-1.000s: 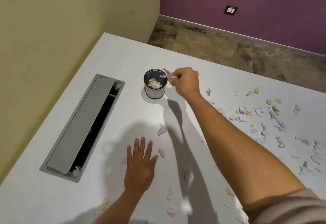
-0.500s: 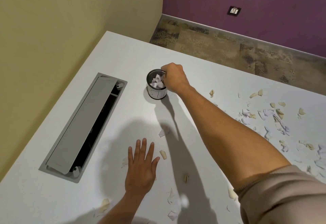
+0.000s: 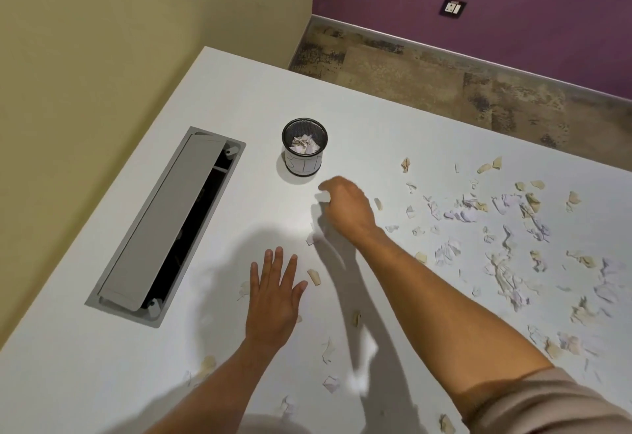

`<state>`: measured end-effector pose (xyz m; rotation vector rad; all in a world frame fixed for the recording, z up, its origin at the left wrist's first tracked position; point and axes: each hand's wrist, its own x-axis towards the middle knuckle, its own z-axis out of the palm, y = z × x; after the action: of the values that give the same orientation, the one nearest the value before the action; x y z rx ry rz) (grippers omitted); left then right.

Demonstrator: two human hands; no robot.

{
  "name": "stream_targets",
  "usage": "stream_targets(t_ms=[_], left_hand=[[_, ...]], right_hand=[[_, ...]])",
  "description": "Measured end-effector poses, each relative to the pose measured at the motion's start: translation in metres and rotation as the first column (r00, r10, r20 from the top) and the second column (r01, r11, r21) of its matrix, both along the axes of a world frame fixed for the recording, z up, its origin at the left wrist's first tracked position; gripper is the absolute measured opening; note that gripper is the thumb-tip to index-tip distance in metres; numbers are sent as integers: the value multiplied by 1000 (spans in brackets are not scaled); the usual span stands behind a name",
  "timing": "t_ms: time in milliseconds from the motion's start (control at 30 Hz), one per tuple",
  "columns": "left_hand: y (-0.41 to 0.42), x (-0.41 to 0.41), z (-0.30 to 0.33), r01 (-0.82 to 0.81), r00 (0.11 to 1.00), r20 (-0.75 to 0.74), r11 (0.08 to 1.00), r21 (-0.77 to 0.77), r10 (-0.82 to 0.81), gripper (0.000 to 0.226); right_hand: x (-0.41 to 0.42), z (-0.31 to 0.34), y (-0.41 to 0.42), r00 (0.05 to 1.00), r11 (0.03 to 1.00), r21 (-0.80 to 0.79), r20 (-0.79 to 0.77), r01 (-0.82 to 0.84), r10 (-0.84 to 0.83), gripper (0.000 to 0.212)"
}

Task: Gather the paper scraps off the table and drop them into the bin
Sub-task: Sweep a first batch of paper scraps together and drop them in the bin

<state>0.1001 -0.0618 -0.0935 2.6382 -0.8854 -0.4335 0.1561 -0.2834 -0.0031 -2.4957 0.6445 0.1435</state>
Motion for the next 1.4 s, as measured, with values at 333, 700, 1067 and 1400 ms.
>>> stream_targets(t_ms=[333,700,1067,1400], left_hand=[[15,2,22,-131,984,-160,914,-384,74,45],[62,-31,11,151,988,-53,987,59,-148,63],[100,-48,23,-161,979,140,981,109,145,65],[100,-99,17,-350,930,-41,913,209,366,75]], right_hand=[[-88,-41,56,891,888,-81,-80,-453,448,49],[-199,-56,86,858,857,-115,-188,-502,477,55],[-254,-55,92,959,996,-87,-280,5,-29,70],[-260,-60,139,982,994,11,-155,-110,111,62]])
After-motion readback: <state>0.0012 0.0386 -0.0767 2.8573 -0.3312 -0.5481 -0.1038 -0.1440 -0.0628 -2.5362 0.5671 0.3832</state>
